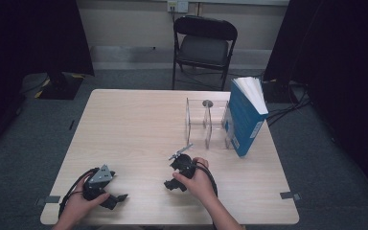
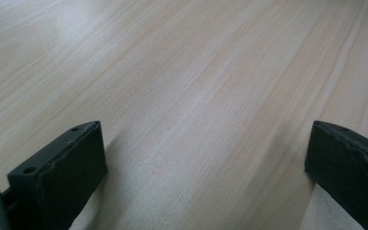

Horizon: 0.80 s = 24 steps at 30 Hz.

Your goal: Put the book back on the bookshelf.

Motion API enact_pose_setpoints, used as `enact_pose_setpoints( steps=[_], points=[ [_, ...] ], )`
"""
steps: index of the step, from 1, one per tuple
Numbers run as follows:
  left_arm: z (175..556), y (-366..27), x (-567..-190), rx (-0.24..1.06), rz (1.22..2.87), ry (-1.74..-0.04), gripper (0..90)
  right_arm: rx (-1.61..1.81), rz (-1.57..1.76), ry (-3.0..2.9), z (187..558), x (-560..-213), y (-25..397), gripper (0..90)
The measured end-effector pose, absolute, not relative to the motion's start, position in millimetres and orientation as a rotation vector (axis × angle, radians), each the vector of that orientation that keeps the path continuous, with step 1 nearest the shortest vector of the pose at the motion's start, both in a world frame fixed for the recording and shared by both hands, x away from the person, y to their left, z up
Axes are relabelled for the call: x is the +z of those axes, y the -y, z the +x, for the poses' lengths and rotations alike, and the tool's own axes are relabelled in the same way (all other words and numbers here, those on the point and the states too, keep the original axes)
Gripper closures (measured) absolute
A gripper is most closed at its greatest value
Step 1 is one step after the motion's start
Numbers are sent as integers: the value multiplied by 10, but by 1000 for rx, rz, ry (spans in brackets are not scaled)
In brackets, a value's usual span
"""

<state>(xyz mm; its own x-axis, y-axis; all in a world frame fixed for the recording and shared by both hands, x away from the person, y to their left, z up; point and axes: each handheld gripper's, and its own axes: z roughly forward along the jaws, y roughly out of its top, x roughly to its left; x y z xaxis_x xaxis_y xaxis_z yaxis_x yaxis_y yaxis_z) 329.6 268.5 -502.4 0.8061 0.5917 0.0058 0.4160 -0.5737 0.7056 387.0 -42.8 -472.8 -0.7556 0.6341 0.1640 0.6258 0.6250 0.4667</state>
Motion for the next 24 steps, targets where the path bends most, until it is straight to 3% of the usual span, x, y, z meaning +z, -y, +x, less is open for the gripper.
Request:
enact_pose_setpoints(
  steps=[24],
  points=[
    [3296, -2685, -5024, 312, 2262, -739, 0, 954, 918, -2586, 3610, -4925, 436, 128]
  ],
)
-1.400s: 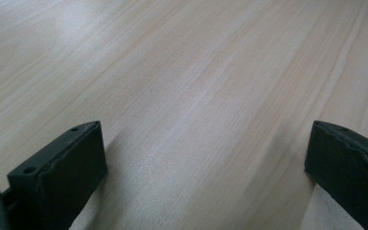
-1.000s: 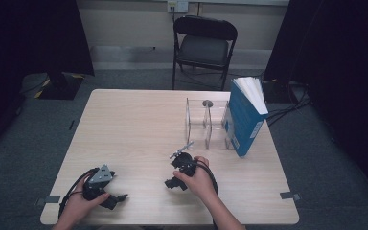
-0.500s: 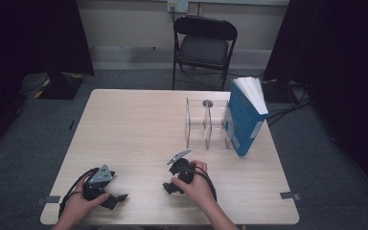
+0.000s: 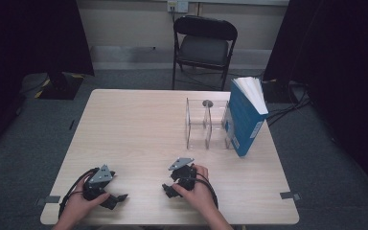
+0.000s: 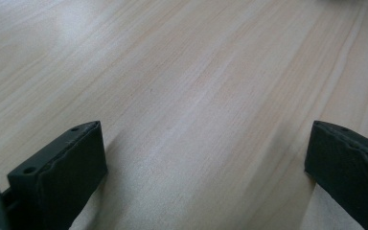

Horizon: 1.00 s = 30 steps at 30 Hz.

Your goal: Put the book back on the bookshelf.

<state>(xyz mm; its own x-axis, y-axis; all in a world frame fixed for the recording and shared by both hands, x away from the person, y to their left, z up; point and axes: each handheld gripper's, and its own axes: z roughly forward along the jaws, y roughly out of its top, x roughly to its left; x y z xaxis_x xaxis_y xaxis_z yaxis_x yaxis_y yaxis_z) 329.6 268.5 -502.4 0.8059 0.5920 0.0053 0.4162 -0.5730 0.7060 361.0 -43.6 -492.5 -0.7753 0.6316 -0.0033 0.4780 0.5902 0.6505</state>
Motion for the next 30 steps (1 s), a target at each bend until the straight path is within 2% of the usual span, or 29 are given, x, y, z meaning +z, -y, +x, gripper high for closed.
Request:
enact_pose_setpoints(
  steps=[30],
  points=[
    [3286, -2683, -5028, 308, 2248, -749, 0, 1075, 907, -2495, 3545, -5016, 490, 122]
  ],
)
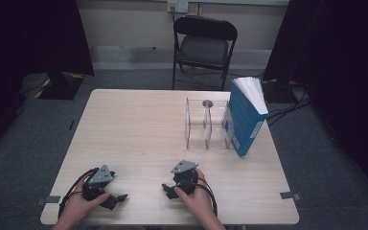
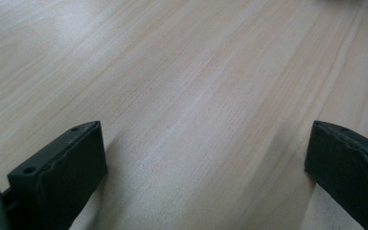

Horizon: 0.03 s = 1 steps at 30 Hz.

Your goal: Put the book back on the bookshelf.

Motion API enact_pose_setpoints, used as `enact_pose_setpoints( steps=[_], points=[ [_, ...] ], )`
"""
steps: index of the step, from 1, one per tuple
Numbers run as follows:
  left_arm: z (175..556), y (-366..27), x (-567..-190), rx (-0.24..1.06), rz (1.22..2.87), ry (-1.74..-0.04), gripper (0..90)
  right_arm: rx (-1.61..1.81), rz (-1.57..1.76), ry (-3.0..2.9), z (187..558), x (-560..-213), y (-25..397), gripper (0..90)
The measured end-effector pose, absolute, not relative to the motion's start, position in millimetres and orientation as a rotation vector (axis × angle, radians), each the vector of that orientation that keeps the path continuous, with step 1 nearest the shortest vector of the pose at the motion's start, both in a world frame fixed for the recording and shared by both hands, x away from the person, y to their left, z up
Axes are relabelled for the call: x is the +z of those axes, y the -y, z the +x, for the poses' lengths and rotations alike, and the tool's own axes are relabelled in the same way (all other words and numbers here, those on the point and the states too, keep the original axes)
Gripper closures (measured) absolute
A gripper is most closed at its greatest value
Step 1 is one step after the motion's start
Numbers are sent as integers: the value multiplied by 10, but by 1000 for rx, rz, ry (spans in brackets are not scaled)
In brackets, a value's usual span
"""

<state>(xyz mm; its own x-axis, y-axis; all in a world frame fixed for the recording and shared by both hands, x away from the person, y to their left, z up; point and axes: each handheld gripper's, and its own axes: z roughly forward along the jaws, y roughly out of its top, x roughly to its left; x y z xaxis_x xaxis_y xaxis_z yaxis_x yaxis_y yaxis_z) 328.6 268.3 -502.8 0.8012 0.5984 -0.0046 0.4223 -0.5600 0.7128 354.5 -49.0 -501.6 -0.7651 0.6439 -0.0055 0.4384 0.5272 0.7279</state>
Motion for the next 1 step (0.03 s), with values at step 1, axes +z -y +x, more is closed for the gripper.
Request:
enact_pose_setpoints(
  steps=[1],
  points=[
    [3286, -2684, -5028, 307, 2248, -749, 0, 1076, 906, -2496, 3545, -5016, 491, 122]
  ],
)
